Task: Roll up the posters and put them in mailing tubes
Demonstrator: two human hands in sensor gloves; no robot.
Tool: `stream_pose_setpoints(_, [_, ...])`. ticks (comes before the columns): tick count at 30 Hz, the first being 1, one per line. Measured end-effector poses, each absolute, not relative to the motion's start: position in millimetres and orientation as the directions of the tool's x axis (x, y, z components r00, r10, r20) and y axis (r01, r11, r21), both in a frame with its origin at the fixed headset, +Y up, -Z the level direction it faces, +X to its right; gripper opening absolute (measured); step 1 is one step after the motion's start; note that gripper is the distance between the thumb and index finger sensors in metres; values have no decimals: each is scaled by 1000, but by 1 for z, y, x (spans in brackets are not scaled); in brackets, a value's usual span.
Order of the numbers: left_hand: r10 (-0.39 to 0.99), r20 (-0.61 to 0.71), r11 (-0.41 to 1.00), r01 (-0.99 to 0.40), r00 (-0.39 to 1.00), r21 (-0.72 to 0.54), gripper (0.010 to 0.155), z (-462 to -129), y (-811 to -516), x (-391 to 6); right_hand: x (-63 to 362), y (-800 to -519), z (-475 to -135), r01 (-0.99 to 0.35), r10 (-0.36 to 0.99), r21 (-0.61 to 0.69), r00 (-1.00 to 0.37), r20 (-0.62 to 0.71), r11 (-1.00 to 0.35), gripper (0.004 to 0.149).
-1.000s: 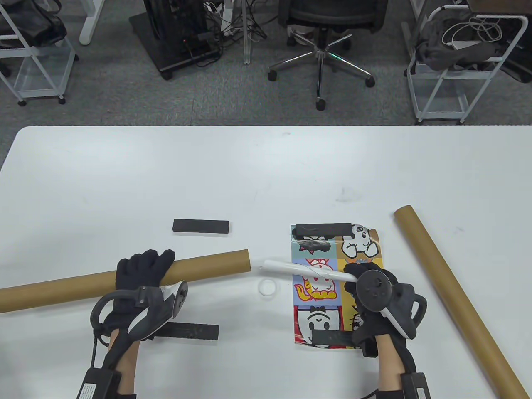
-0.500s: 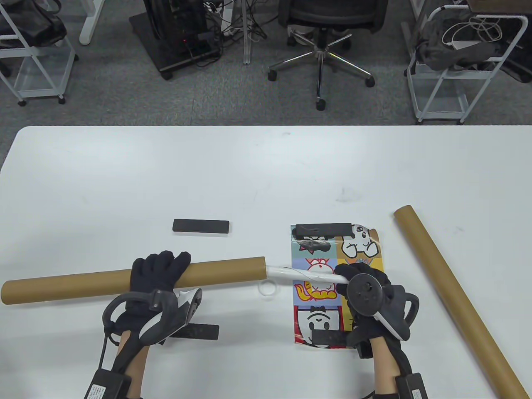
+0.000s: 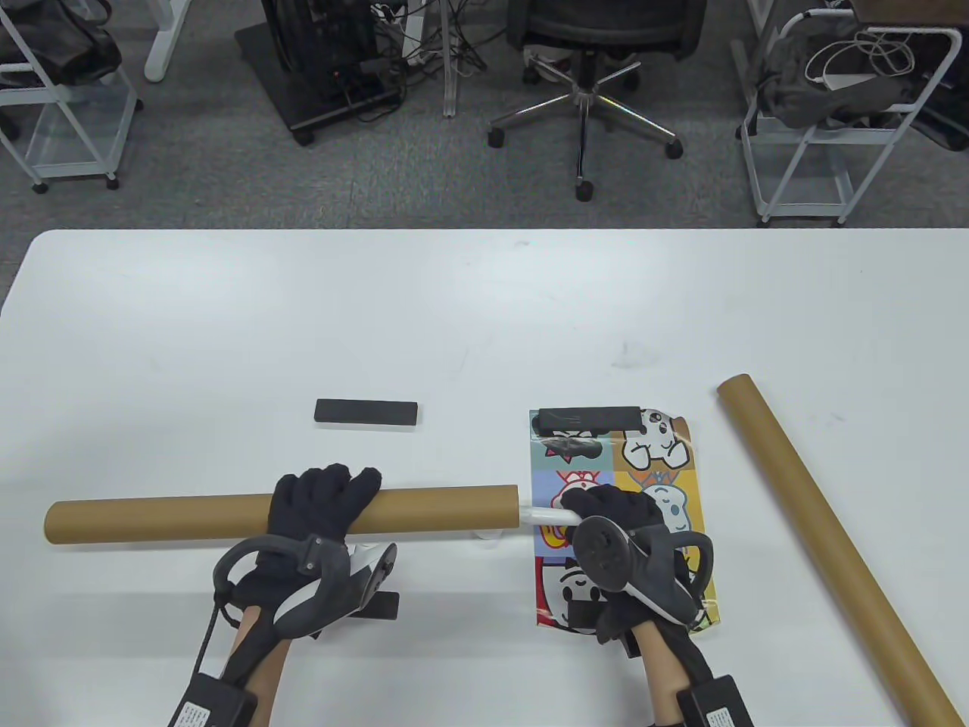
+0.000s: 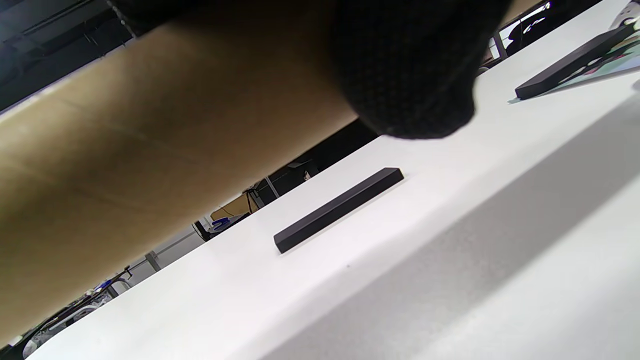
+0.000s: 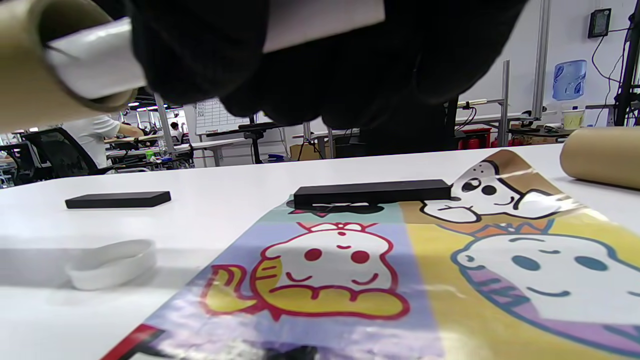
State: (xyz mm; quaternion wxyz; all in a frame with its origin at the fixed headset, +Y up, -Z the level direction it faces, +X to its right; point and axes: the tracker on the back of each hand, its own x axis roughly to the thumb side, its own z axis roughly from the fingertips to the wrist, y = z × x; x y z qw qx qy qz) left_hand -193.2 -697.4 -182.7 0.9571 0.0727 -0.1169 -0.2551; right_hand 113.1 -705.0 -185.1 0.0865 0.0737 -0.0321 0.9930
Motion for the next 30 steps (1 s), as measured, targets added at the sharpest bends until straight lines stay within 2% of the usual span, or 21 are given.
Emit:
stream_pose_setpoints(2, [-501, 186, 862, 467, 845, 198, 91, -183, -697, -193, 115, -704, -184, -239, 228, -41, -956, 183, -970, 60])
stream_pose_setpoints(5, [-500, 180, 863, 468, 847, 192, 91, -184, -699, -196, 126, -702, -184, -458, 448, -16, -874, 187, -889, 72])
stream_pose_setpoints(6, [-502, 175, 861, 471, 847, 192, 91, -184, -699, -197, 133, -701, -185, -563, 553, -12, -815, 173, -826, 75])
stream_pose_setpoints(9, [-500, 163, 862, 470, 851, 188, 91, -185, -697, -200, 148, -701, -185, -753, 744, -40, -656, 128, -657, 79])
stream_pose_setpoints(12, [-492, 154, 866, 465, 857, 185, 91, -186, -697, -202, 158, -702, -184, -846, 848, -107, -529, 34, -523, 80])
stream_pose_setpoints(18, [-490, 149, 867, 464, 859, 181, 91, -186, -696, -202, 158, -707, -185, -879, 881, -66, -474, 3, -473, 84])
stream_pose_setpoints(24, [-495, 148, 865, 468, 856, 182, 91, -187, -698, -202, 131, -710, -184, -884, 886, 77, -456, 84, -462, 86])
stream_pose_setpoints(30, [-483, 151, 871, 455, 863, 183, 91, -186, -698, -202, 108, -709, -182, -920, 938, 192, -318, 139, -341, 85])
